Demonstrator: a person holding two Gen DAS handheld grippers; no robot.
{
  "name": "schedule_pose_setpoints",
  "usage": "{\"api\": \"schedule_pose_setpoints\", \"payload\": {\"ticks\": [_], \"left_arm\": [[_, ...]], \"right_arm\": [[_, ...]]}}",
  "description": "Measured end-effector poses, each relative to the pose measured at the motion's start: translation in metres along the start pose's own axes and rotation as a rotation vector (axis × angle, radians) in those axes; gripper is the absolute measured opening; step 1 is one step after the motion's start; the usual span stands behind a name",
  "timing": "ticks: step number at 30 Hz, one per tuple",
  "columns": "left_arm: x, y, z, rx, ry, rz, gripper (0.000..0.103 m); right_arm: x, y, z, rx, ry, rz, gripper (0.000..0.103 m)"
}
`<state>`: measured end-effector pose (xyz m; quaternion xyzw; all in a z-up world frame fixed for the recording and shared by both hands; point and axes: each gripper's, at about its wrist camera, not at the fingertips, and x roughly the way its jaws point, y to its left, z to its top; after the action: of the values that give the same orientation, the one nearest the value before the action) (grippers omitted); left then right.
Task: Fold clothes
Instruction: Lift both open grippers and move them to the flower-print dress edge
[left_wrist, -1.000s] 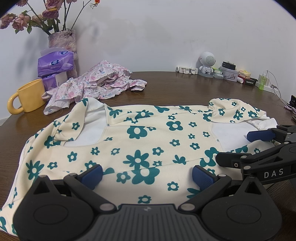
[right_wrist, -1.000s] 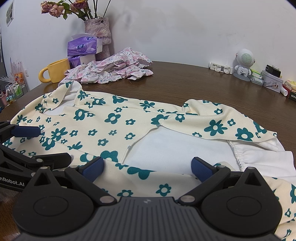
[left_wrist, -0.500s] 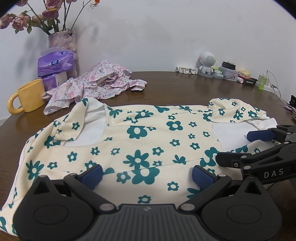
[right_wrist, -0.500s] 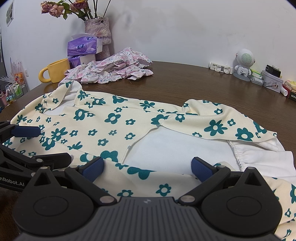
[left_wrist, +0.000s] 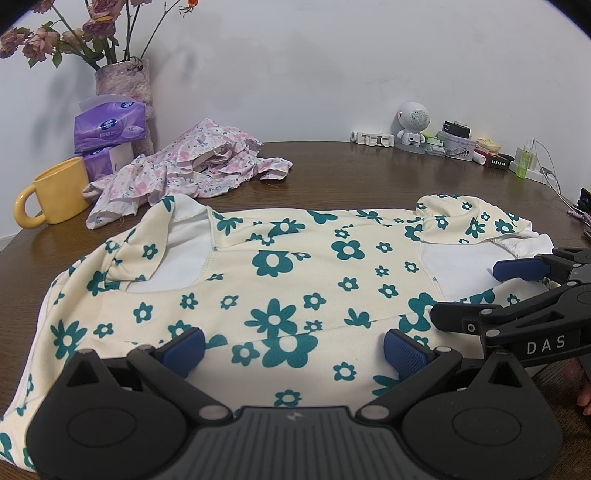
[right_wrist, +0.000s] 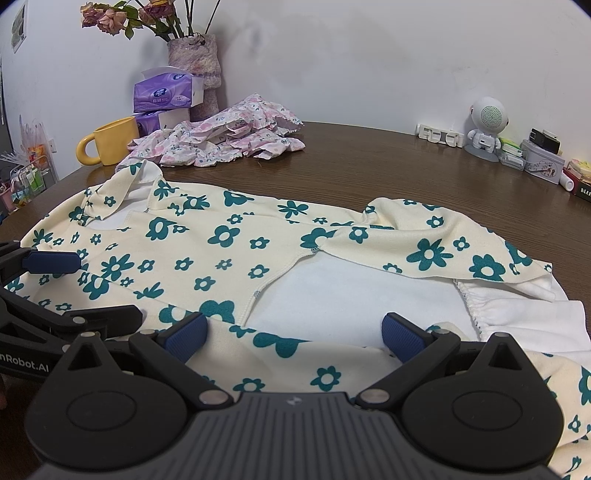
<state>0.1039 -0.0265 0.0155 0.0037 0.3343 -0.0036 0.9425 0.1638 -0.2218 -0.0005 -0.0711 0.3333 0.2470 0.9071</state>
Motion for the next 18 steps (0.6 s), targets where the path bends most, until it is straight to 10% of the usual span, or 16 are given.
{"api": "schedule_pose_setpoints", "payload": {"ticks": [18], "left_arm": [[-0.068,0.032,0.073,0.033,-0.171,-0.049,0.103]], "right_arm": [[-0.042,-0.024,0.032,-0.028,-0.087,0.053,0.103]]}}
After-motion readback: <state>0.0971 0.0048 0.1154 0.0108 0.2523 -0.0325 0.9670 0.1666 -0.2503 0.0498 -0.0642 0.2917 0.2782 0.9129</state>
